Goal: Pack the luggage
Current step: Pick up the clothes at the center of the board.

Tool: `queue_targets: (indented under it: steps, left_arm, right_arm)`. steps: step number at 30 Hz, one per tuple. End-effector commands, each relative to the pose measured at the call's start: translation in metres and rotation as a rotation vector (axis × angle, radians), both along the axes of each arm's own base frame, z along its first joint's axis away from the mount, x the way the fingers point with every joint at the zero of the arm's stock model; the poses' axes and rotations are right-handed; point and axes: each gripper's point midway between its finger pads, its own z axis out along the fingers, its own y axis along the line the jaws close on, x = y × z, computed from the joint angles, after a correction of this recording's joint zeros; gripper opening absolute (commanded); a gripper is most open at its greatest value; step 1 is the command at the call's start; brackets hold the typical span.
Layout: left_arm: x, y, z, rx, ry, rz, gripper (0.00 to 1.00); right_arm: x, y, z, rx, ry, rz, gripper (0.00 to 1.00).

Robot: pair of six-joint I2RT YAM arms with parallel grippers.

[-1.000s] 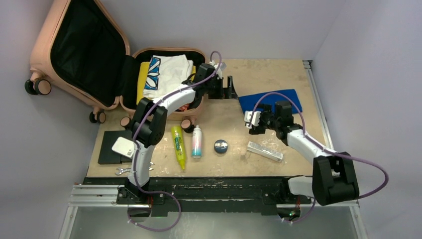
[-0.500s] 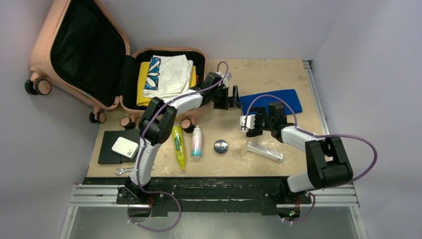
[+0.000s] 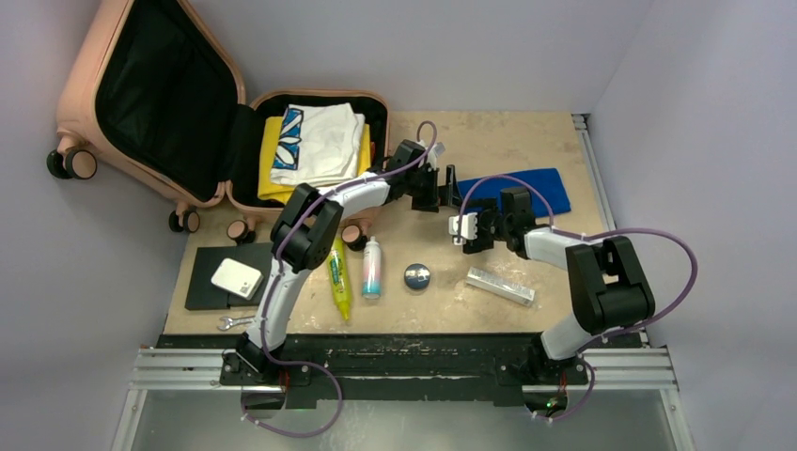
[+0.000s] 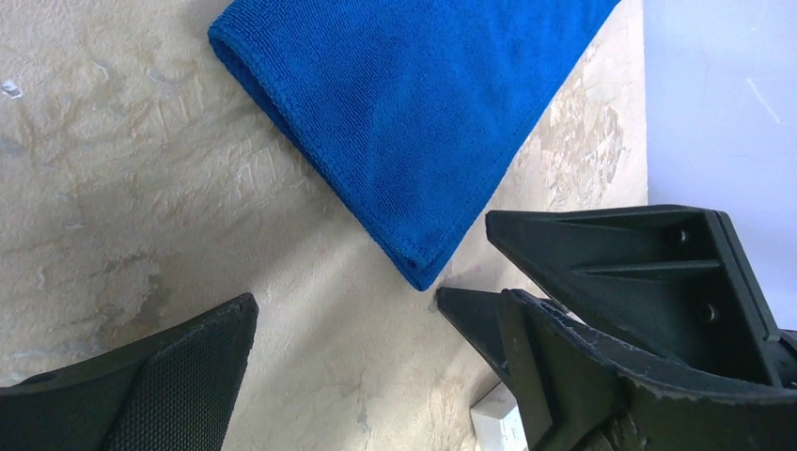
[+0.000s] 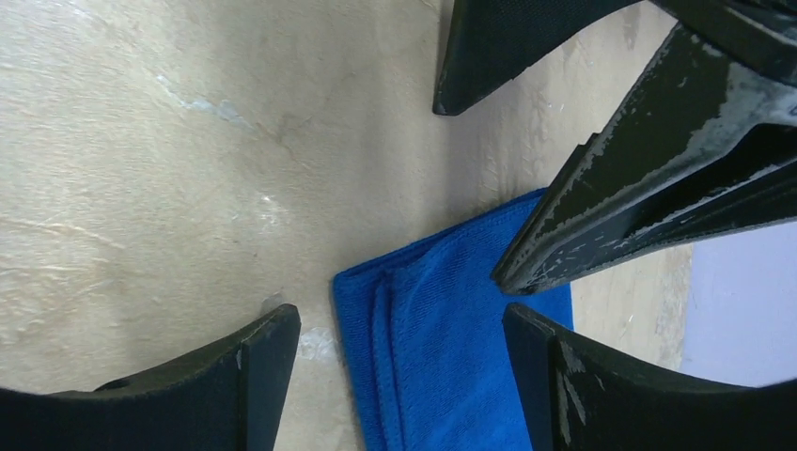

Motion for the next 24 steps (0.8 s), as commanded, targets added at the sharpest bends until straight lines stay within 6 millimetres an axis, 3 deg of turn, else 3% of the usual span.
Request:
queue_targets:
  steps: [1,10,13,14,18,24]
  left_arm:
    - [0.003,-0.01,0.005,-0.043,0.006,-0.012,0.99]
    - [0.006,-0.017,0.003,-0.079,0.03,-0.01,0.99]
    - [0.007,-0.019,0.001,-0.087,0.041,-0.008,0.99]
    - [0.008,-0.019,0.001,-0.089,0.045,-0.006,0.99]
    - [0.008,-0.022,-0.002,-0.097,0.057,-0.001,0.99]
    - [0.011,-0.024,-0.012,-0.098,0.085,0.014,0.99]
  right_arm:
    - [0.017,0.009,0.015,0.006,-0.057,0.036,0.81]
    - [0.018,0.012,-0.007,-0.019,0.047,0.06,0.45]
    - [0.017,0.012,-0.008,-0.023,0.06,0.061,0.18]
    - [0.018,0.013,-0.009,-0.023,0.07,0.06,0.14]
    - [0.017,0.012,-0.01,-0.021,0.077,0.056,0.01]
    - [0.015,0.016,-0.003,0.014,0.073,0.059,0.0]
